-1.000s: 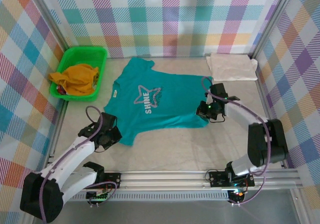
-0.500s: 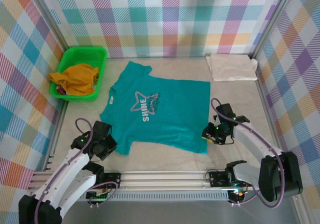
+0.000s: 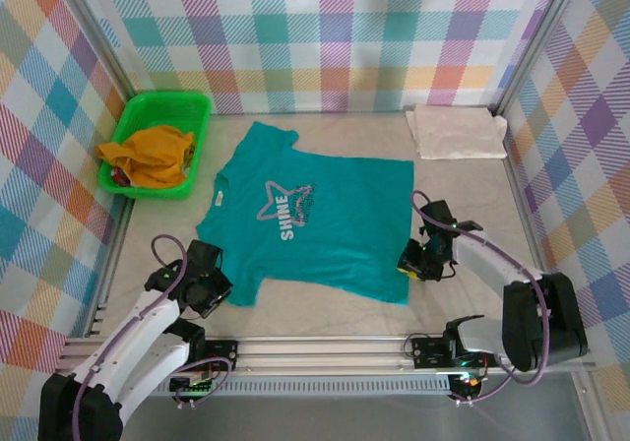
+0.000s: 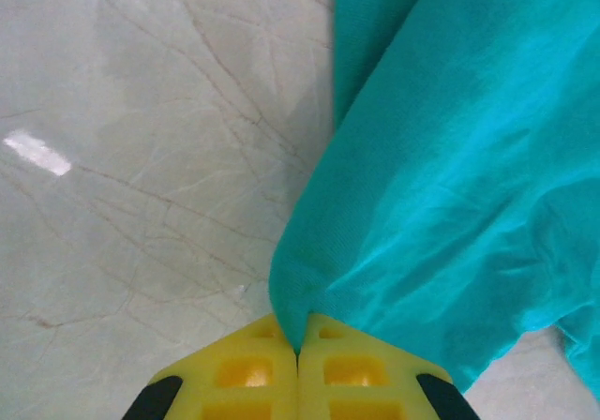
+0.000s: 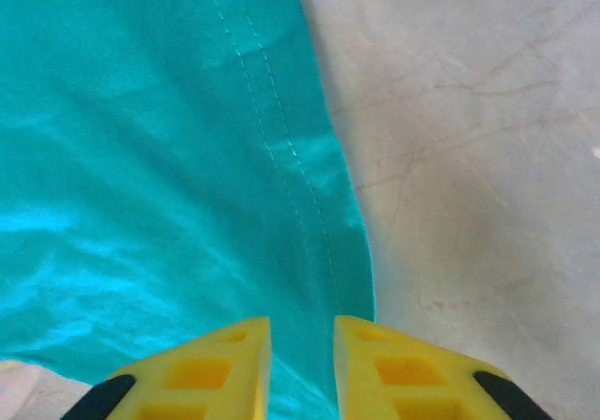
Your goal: Fold and stack the t-shirts
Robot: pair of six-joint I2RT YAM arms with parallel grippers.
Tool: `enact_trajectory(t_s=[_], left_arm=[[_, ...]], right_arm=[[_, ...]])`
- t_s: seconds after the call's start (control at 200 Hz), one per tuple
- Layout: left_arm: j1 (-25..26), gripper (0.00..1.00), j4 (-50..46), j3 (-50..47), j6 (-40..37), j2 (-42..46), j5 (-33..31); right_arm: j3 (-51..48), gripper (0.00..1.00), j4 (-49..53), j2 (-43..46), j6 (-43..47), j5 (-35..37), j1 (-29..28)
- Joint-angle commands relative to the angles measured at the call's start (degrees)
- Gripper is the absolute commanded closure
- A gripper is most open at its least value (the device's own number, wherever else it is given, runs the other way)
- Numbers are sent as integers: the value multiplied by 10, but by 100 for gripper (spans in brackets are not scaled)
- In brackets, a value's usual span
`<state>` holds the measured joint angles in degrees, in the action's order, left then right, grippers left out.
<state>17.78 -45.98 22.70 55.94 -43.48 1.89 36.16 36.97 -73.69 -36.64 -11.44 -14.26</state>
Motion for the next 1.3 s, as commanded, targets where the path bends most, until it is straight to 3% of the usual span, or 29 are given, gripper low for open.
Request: enact_trajectory(t_s=[0.0, 0.135, 0.43, 0.84, 1.12, 1.3], left_arm=[[-6, 100, 18, -13, 0, -6, -3], [-6, 100, 22, -19, 3, -3, -7], [-6, 100, 34, -16, 5, 9, -5], [-6, 100, 125, -46, 21, 47, -16], [-6, 100, 216, -3, -20, -26, -21], [-6, 100, 221, 58, -63, -108, -29]], right_arm=[[50, 81, -25, -14, 9, 22, -8], [125, 100, -36, -66, 39, 75, -12], [307, 100, -84, -321, 56, 76, -13], [575, 100, -20, -547, 59, 82, -9], [768, 100, 28, -652, 49, 60, 10], [846, 100, 50, -637, 65, 12, 10]])
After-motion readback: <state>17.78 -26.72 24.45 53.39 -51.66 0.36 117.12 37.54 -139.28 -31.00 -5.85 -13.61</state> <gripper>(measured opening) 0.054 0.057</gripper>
